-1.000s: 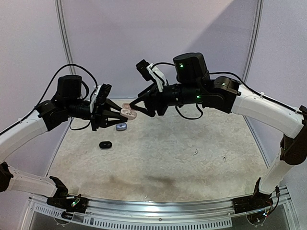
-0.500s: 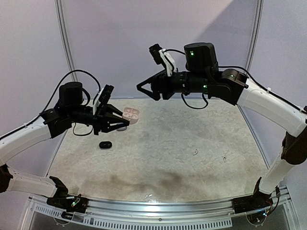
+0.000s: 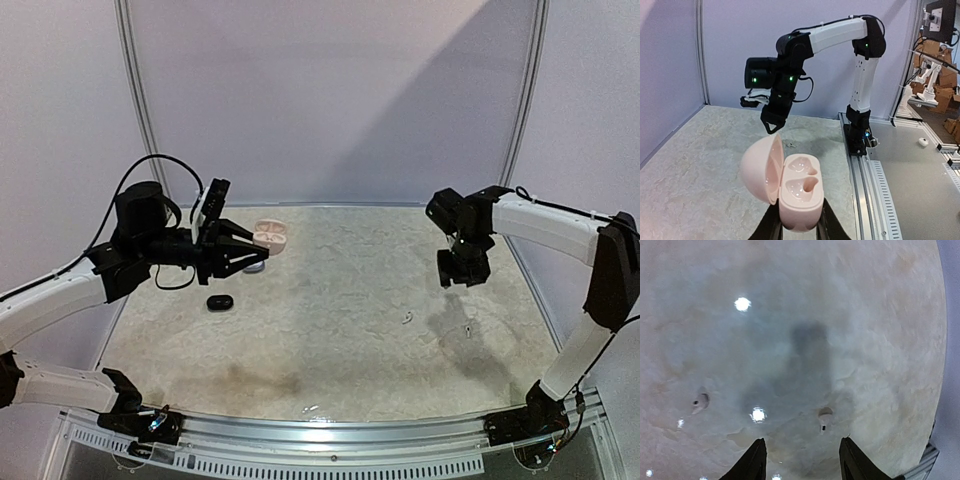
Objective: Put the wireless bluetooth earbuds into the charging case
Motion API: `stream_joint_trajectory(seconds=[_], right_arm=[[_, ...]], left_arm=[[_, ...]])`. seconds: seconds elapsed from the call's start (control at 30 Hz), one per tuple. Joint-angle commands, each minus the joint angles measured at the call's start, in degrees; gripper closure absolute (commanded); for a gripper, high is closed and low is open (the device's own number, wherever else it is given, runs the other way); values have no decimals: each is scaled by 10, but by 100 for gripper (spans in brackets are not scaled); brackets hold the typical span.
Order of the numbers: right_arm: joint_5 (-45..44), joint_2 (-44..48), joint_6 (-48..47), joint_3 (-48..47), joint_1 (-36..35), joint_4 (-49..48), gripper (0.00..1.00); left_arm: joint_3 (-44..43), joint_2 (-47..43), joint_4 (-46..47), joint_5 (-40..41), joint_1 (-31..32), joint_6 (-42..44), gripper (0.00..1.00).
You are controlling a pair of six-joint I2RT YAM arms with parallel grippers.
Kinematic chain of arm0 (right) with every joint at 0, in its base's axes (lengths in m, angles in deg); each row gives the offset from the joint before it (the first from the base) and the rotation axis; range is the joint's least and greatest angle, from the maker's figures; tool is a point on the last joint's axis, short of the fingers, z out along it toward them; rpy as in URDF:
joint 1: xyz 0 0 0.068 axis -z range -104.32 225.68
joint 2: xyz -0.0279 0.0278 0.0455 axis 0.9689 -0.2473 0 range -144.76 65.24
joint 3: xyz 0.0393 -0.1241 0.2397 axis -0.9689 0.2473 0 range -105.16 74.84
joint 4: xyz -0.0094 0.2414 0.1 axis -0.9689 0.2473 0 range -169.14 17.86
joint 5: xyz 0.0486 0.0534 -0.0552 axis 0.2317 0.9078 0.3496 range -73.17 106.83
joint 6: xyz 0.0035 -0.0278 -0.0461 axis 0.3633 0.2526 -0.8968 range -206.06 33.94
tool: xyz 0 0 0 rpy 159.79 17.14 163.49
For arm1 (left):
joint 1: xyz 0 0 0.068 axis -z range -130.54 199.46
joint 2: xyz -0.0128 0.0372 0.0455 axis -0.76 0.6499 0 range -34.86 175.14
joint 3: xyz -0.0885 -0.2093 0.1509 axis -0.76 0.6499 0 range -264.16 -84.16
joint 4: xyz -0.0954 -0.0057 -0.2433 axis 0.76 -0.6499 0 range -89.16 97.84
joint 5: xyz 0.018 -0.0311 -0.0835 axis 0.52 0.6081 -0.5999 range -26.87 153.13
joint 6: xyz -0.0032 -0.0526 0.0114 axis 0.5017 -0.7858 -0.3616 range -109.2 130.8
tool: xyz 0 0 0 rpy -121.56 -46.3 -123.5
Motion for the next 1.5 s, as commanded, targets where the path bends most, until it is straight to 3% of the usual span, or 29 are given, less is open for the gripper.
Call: stream_joint_trajectory(seconds=[0.0,0.13,0.53,1.47], right_arm=[[-7,-22,34,34,22,45,53],[9,-64,16,59,39,37,60],[30,-102,-2,115,64,-19,62],[112,-84,-21,182,81,-106,90]], left_arm=[[14,-15,23,10,-8,-10,100],[18,-19,22,10,-14,-7,100],[19,-13,27,3,-25,-6,100],[16,-12,22,-2,-26,4,100]])
